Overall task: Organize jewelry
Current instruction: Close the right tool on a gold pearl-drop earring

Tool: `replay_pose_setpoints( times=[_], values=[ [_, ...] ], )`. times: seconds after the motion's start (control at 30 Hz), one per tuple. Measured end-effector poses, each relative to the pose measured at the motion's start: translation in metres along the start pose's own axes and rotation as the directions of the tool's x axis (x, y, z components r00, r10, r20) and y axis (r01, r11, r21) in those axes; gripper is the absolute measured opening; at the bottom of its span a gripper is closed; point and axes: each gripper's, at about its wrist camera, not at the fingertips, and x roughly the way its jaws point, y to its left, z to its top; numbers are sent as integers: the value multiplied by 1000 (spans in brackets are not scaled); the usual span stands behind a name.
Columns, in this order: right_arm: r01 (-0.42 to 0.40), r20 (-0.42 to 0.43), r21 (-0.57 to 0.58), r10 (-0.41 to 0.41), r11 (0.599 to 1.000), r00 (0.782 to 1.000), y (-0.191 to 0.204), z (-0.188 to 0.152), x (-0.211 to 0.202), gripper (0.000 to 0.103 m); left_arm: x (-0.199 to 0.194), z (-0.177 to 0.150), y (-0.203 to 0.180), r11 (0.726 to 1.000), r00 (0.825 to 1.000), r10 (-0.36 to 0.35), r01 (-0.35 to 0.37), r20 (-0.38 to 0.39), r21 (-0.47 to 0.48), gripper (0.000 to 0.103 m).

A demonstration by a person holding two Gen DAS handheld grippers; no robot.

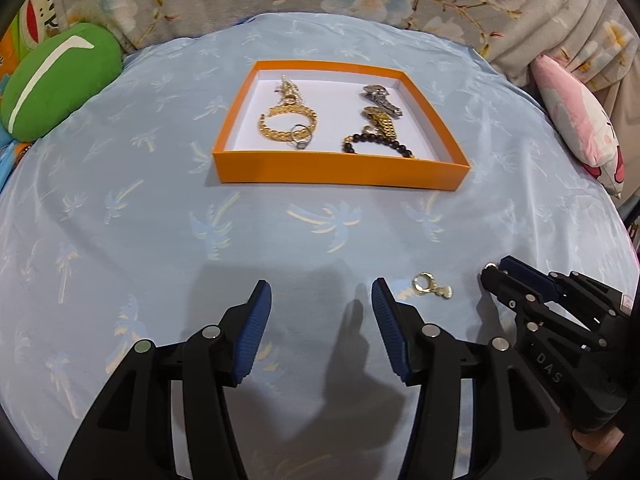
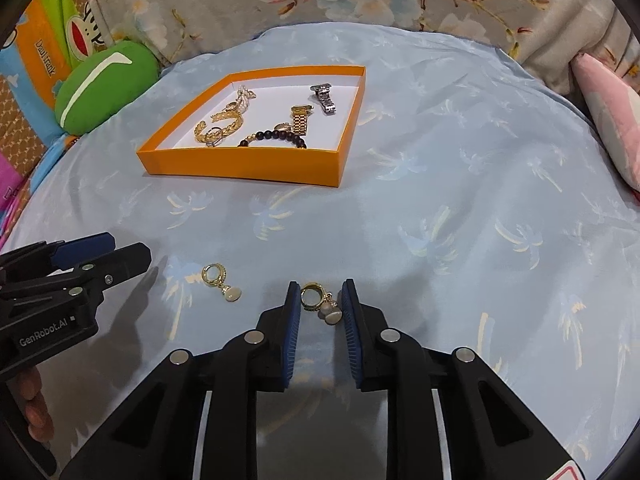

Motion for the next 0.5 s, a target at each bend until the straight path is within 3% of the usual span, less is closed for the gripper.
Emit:
replay_pose_setpoints(
  times=[0.5],
  values=[
    [-33,34,110,29,993,999,-31,-5,-22,14,20,1,-50,996,999,-31,33,-30,82,50]
  ],
)
